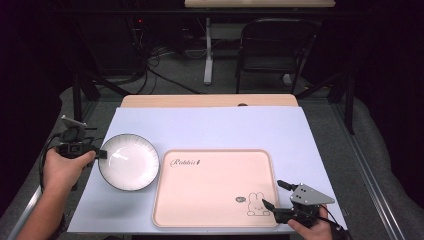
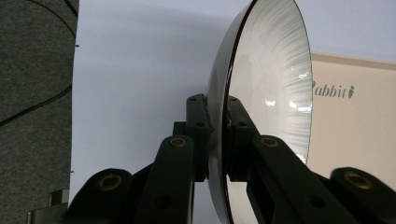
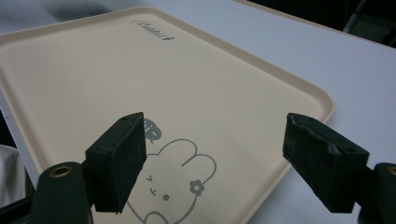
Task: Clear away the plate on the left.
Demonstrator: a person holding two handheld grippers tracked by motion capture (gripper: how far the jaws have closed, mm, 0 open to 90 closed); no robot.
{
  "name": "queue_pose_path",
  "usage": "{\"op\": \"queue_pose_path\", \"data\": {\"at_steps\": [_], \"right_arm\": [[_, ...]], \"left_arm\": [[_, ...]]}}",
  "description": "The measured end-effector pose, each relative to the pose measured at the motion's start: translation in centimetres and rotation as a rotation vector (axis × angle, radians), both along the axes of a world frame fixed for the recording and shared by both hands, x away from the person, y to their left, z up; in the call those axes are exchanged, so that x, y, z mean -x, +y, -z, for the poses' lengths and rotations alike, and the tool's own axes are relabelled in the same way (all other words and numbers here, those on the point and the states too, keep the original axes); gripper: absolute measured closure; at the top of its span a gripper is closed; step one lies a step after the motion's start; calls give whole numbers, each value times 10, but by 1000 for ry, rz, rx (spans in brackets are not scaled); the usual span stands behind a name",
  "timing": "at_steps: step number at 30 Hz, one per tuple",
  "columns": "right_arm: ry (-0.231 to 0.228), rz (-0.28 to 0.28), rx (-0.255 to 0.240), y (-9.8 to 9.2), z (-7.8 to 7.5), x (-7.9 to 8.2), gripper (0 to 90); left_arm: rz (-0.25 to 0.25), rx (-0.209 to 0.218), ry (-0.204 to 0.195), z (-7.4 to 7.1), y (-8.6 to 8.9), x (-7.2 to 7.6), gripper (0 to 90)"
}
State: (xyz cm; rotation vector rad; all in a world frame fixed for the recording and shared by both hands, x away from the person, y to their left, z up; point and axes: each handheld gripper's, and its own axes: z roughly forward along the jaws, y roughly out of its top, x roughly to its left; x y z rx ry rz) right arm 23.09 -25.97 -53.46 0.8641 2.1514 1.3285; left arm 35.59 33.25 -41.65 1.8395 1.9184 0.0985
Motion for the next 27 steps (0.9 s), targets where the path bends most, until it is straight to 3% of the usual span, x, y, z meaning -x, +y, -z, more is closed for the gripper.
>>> {"op": "queue_pose_path", "data": {"at_steps": [11,27], "right_arm": [[0,-1,0,0,0,0,208],[-1,-1,0,0,0,0,208]], "left_arm": [[40,8,-11,-4,-13,-4,828],[136,24,-19,-3,-59,-20,826]]}}
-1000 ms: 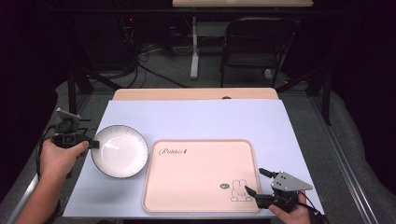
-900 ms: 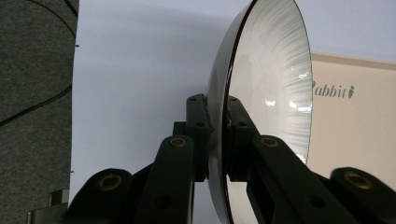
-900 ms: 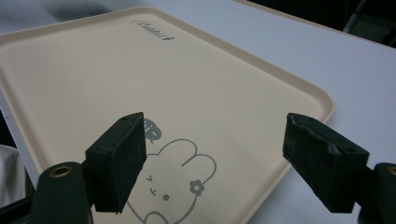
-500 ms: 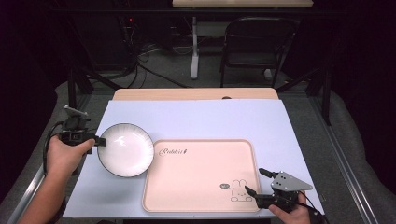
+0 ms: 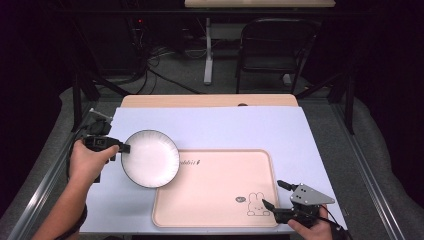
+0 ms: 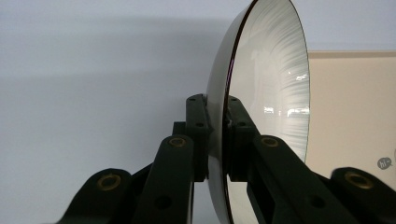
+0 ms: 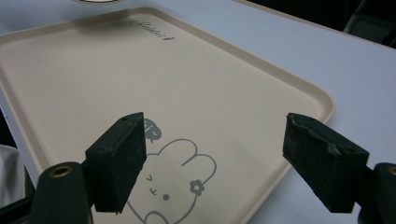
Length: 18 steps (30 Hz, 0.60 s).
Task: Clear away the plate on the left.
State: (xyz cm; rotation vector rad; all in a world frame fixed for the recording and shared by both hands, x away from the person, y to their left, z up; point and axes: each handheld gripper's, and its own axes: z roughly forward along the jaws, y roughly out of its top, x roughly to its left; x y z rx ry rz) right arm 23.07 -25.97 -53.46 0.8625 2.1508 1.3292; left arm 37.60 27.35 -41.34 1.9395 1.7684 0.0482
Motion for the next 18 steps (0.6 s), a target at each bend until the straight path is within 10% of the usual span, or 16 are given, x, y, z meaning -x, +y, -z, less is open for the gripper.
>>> {"op": "queue_pose_path", "data": {"at_steps": [18], "right_arm": [[0,0,1,0,0,0,208]], "left_arm": [[119,27,-3,4,-63,-17,825]]}}
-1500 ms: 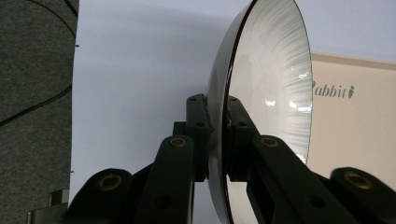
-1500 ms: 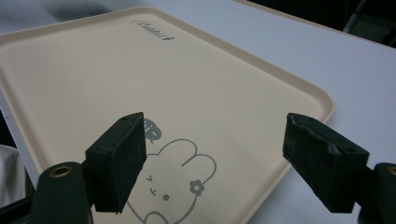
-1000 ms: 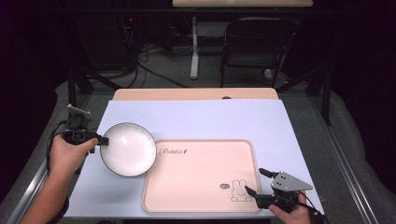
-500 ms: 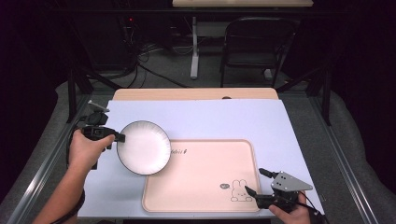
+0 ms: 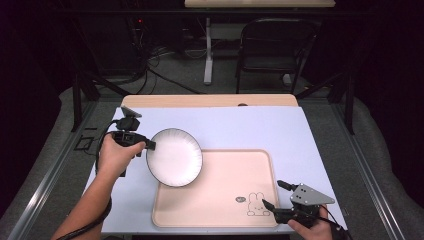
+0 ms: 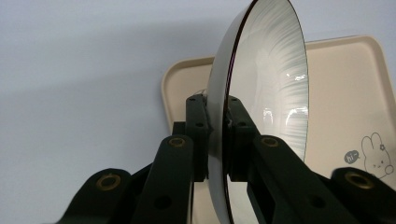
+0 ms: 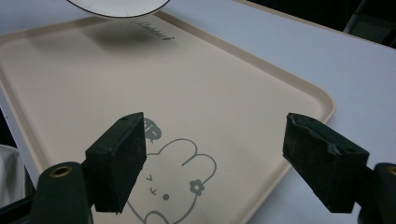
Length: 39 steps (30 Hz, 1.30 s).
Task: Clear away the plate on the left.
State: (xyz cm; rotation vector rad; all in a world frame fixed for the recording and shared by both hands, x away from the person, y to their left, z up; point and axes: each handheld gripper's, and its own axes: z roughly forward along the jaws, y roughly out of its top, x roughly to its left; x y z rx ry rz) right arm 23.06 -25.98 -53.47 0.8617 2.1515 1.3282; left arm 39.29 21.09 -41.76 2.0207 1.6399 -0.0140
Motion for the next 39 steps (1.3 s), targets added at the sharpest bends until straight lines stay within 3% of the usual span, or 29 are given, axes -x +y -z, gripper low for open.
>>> {"op": "queue_pose_path", "data": {"at_steps": [24,39], "right_arm": [[-2,-2,0,0,0,0,208],[-2,-2,-1,0,0,0,208]], "left_arm": [[110,14,7,5,-52,-7,823],[185,19,20,15,-77,1,821]]}}
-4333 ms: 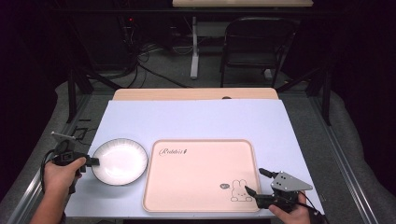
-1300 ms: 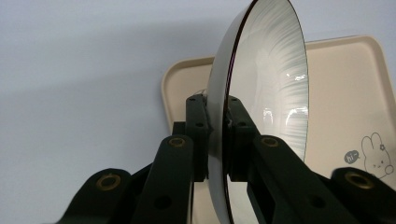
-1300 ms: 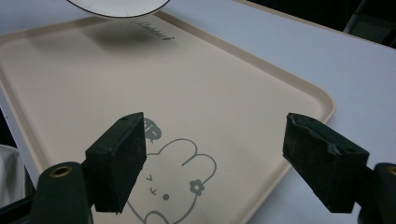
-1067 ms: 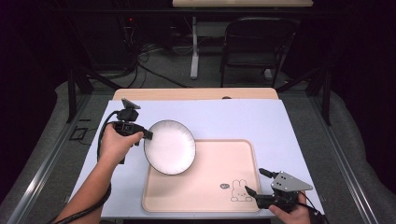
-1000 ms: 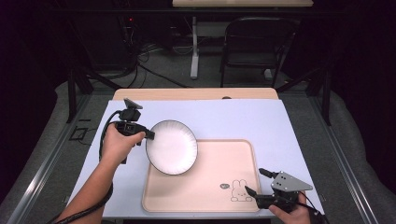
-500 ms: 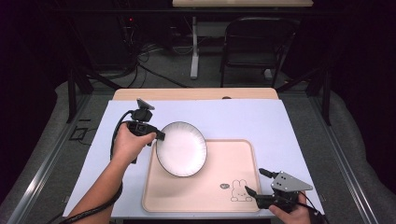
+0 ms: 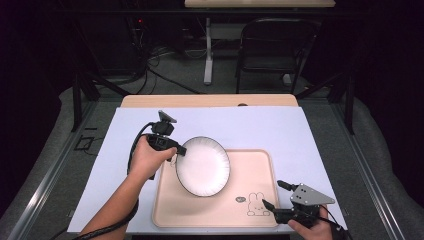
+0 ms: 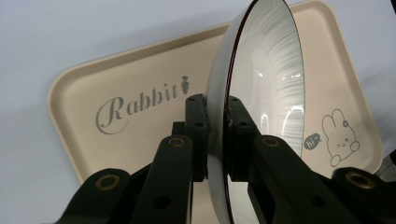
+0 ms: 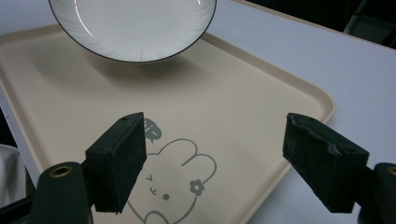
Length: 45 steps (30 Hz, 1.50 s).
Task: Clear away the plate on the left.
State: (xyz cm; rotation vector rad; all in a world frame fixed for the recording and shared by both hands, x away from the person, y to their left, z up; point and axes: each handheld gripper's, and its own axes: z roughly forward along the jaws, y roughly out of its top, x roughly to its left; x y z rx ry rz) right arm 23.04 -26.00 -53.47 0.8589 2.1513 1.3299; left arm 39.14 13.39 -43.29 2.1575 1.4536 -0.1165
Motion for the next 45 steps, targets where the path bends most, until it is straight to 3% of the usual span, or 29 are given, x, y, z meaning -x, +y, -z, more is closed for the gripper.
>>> {"op": "queue_pose_path", "data": {"at_steps": [26,45], "right_arm": [[0,-1,0,0,0,0,208],[-1,-1,1,0,0,0,209]], "left_arm": [[77,58,48,32,-24,18,819],[39,57,54,47,-17,20,832]]}}
